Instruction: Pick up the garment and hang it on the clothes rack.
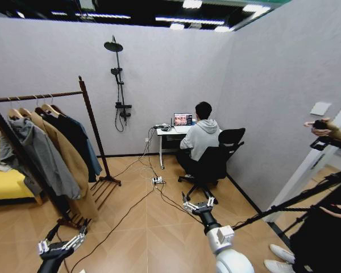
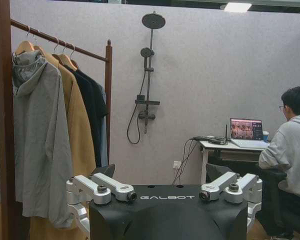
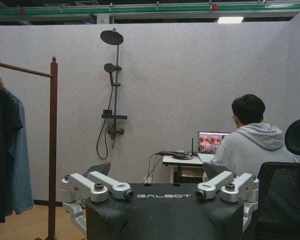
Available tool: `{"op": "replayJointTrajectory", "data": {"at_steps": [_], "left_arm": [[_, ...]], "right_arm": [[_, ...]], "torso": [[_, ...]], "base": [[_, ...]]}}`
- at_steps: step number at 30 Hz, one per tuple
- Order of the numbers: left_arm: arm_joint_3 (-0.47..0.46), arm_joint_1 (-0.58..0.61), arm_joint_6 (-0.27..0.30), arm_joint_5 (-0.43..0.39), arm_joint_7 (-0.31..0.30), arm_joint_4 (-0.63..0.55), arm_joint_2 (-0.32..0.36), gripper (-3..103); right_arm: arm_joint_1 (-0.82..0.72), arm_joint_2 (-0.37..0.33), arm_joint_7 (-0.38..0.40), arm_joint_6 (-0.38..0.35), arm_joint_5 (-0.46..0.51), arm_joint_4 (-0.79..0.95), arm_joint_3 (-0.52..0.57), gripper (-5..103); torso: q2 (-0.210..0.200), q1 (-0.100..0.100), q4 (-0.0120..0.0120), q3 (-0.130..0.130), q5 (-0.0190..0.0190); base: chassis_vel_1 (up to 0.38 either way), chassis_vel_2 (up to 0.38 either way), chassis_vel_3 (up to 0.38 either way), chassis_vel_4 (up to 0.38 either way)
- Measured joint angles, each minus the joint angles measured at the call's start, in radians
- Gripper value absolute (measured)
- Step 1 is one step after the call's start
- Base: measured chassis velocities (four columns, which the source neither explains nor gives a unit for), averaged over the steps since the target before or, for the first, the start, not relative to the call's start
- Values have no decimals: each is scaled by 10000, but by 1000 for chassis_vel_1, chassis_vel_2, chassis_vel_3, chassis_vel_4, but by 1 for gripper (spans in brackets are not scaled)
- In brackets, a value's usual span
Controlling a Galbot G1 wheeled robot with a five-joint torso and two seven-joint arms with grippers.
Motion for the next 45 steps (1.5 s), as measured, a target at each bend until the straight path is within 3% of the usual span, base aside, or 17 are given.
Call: {"op": "replayJointTrajectory", "data": {"at_steps": [14,23,30,37,45], "left_arm": [[0,-1,0,0,0,0,0,100],[0,0,0,0,0,0,0,100],[0,-1,0,0,0,0,0,100],[0,-2,0,0,0,0,0,100],[0,-1,0,0,0,0,0,100]], "right_arm": [[-38,-140,-56,114,55,-103,56,100],[-27,-251,-662,205,292,-293,183,100],[-117,-389,-1249,-308,1418,-14,441,100],[-115,-230,-1134,-317,1560,-43,762,100],[-224,-251,-447,-372,1094,95,1000,100]], "torso": [[0,0,-3,0,-2],[3,-6,-1,-1,-1],[-2,4,-1,1,-2],[-1,3,-1,0,0],[0,0,-2,0,-1]], "base": [[136,-149,-142,137],[132,-112,-112,120],[0,0,0,0],[0,0,0,0],[0,0,0,0]]}}
